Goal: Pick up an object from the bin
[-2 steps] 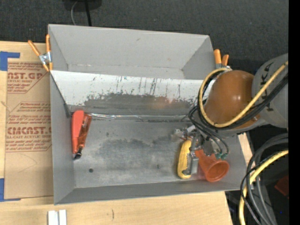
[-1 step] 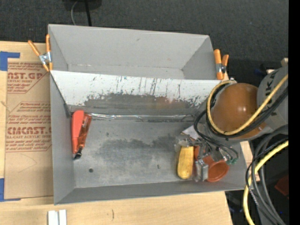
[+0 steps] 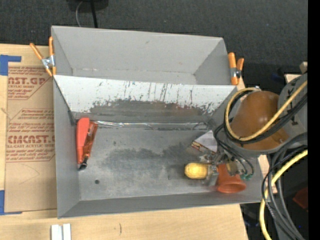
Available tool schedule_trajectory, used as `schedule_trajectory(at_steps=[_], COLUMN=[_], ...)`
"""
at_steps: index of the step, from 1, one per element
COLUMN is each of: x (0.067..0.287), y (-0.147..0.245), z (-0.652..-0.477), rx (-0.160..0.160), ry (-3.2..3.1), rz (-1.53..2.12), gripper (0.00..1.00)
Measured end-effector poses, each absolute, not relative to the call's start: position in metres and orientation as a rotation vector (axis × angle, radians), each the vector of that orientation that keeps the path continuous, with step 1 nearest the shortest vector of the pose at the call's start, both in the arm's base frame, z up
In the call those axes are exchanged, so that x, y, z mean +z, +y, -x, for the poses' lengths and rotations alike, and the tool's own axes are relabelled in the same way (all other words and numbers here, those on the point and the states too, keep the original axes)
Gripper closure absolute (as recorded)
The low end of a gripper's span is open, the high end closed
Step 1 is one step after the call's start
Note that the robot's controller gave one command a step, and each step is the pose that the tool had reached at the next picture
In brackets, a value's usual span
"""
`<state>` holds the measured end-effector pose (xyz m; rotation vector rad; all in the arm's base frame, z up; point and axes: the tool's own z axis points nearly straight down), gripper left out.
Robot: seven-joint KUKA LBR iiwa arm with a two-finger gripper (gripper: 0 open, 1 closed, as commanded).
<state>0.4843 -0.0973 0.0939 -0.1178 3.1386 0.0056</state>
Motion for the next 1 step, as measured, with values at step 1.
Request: schedule_trajectory(at_steps=[1], x=[0.0932], y=[-0.0974], z=[-0.4842], rx=[0.006], ry=[3.139], rz=[0.119], gripper=[1.0])
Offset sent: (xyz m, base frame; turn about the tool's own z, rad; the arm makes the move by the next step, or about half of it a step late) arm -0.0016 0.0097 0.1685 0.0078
